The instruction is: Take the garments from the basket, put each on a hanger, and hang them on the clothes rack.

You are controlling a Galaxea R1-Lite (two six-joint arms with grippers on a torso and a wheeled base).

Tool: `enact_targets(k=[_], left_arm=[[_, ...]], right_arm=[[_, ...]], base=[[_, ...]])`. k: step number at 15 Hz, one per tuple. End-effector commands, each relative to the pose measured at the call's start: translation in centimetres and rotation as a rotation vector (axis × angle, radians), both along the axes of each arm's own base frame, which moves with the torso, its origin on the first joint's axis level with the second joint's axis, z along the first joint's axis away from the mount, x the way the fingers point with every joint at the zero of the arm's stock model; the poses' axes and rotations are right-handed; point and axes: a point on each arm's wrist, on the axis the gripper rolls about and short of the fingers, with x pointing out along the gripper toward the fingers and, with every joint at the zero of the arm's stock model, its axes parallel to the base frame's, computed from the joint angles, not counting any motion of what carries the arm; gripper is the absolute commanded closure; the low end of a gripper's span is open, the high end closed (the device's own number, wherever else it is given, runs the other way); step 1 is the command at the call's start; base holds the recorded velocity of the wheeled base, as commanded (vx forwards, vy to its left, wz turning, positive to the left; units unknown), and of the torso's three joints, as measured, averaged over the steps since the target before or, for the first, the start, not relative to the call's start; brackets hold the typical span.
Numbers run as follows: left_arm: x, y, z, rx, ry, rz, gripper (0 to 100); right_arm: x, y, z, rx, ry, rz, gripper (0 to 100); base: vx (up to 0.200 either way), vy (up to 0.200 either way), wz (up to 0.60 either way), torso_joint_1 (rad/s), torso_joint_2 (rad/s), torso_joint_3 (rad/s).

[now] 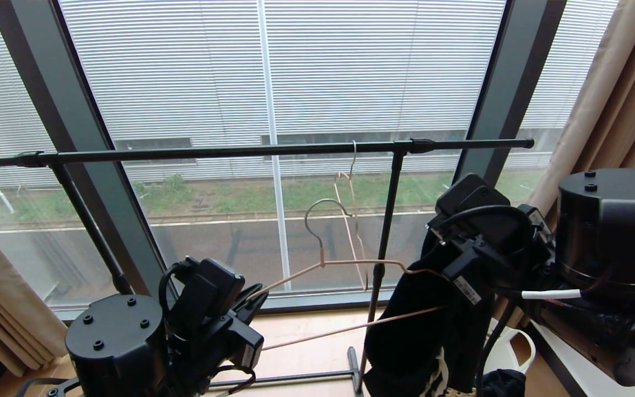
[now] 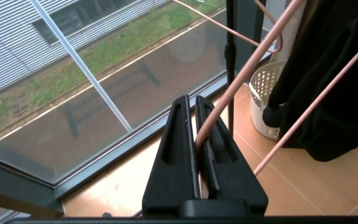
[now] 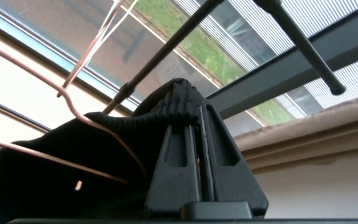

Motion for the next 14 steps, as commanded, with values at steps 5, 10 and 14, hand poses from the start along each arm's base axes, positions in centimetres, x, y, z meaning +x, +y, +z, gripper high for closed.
enact_targets(k=[5,10,14], left_arm=[[-0.1,-0.8,-0.7,0.016,0.016,-0.024,100],[-0.3,-1.3,-0.3,-0.016,-0.011,-0.043,100],[-0.9,-1.3,-0.4,-0.024,-0.012,-0.062,100]], right_arm=[[-0.4,1.8,-1.2,-0.013,0.033,0.049,100],[-0.2,3.4,-1.2,0.067,0.042,0.059,100],[1.0,4.9,-0.7,0.176,0.032,0.001,100]], base=[[0.000,0.000,0.00,0.000,0.00,0.000],[0.000,0.000,0.00,0.000,0.00,0.000],[0.000,0.000,0.00,0.000,0.00,0.000]])
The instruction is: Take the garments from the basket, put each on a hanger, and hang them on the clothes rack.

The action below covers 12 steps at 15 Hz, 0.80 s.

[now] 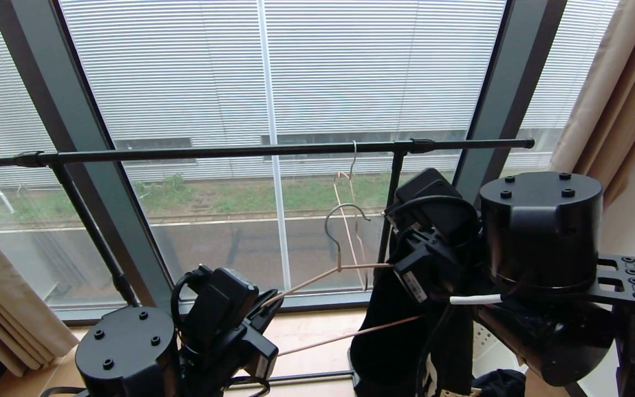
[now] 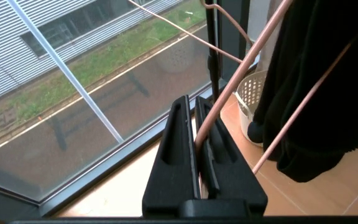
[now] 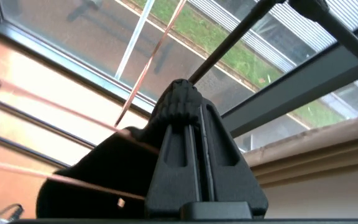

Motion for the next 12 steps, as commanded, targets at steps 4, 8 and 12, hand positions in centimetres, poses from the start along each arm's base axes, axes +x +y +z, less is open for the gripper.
enact_targets(k=[4,8,12], left_arm=[[0.3,-0.2,-0.1,0.008,-0.008,0.050,100],[1.4,-0.8,0.6,-0.040,-0.037,0.173,100],[1.9,-1.4,1.0,-0.060,-0.058,0.203,100]], right_arm=[[0.0,0.1,0.6,0.016,-0.013,-0.004,100],[-0.8,0.9,0.5,0.021,-0.010,0.032,100],[-1.1,1.8,0.4,0.055,-0.003,0.047,100]], base=[[0.000,0.000,0.00,0.000,0.00,0.000],[0.000,0.000,0.00,0.000,0.00,0.000],[0.000,0.000,0.00,0.000,0.00,0.000]])
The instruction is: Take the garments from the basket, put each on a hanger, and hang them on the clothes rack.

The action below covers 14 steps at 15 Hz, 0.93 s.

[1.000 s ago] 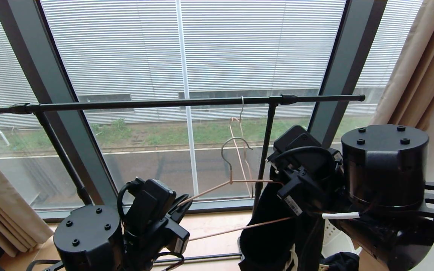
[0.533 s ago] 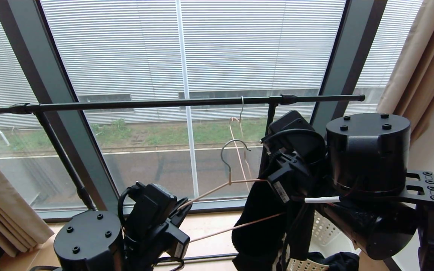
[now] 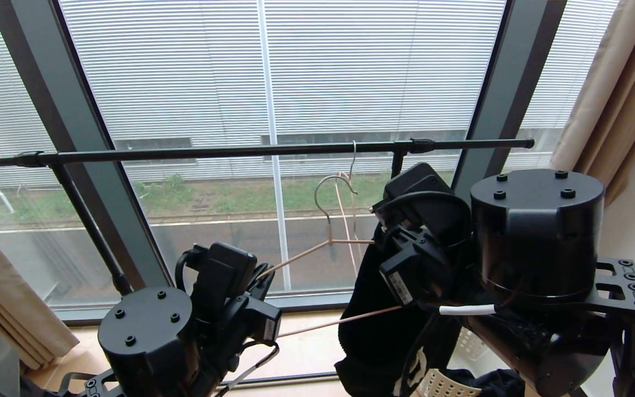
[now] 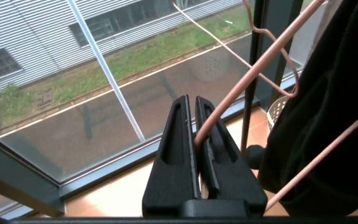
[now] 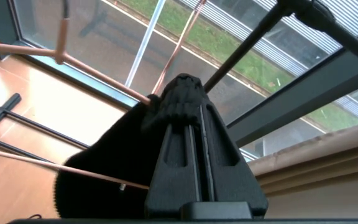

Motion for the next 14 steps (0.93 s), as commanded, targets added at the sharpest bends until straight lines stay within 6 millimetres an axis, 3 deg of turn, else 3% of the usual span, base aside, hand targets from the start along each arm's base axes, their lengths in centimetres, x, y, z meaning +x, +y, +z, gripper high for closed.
enact_targets(k=[1,5,11,14], left_arm=[[0.1,-0.4,-0.2,0.003,0.003,-0.009,100],[-0.5,-1.2,-0.9,0.006,0.028,-0.046,100],[-0.8,-1.8,-1.6,0.003,0.016,-0.069,100],[-0.8,-1.8,-1.6,0.003,0.016,-0.070,100]], right_arm=[[0.0,0.8,-0.5,-0.005,0.009,0.011,100],[0.5,1.4,-0.3,0.043,0.009,-0.017,100],[-0.6,2.7,0.5,0.128,0.009,0.019,100],[-0.9,2.3,1.2,0.149,-0.003,0.020,100]], base=[[0.000,0.000,0.00,0.000,0.00,0.000],[0.000,0.000,0.00,0.000,0.00,0.000],[0.000,0.000,0.00,0.000,0.00,0.000],[0.000,0.000,0.00,0.000,0.00,0.000]])
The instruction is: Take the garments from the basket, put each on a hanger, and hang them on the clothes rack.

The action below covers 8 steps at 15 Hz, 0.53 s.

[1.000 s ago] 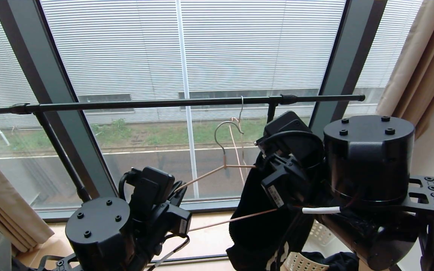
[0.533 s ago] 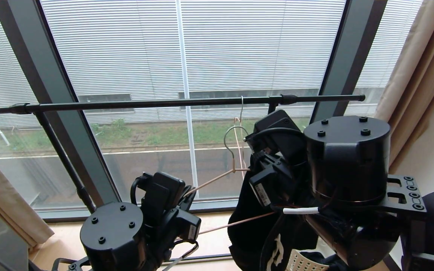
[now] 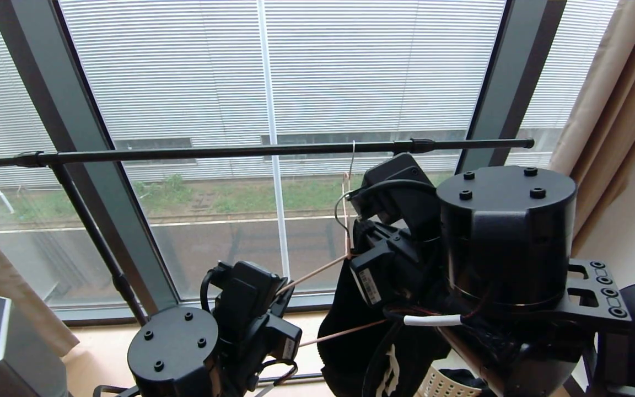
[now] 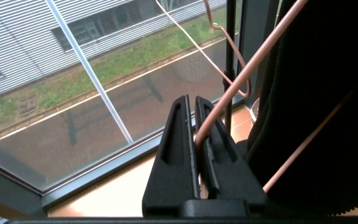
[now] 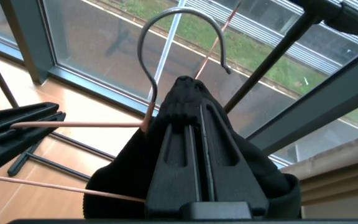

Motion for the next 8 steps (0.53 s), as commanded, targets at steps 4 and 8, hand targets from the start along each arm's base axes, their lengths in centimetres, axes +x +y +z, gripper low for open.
enact_targets(k=[4,8], left_arm=[[0.0,0.0,0.3,-0.023,-0.018,0.002,100],[-0.3,0.5,0.2,-0.034,-0.027,0.003,100]], right_arm=[[-0.4,-0.6,0.7,0.023,-0.013,0.002,0],[0.5,-1.8,1.2,0.031,-0.025,-0.062,0]], base=[[0.000,0.000,0.00,0.000,0.00,0.000],[0.000,0.000,0.00,0.000,0.00,0.000]])
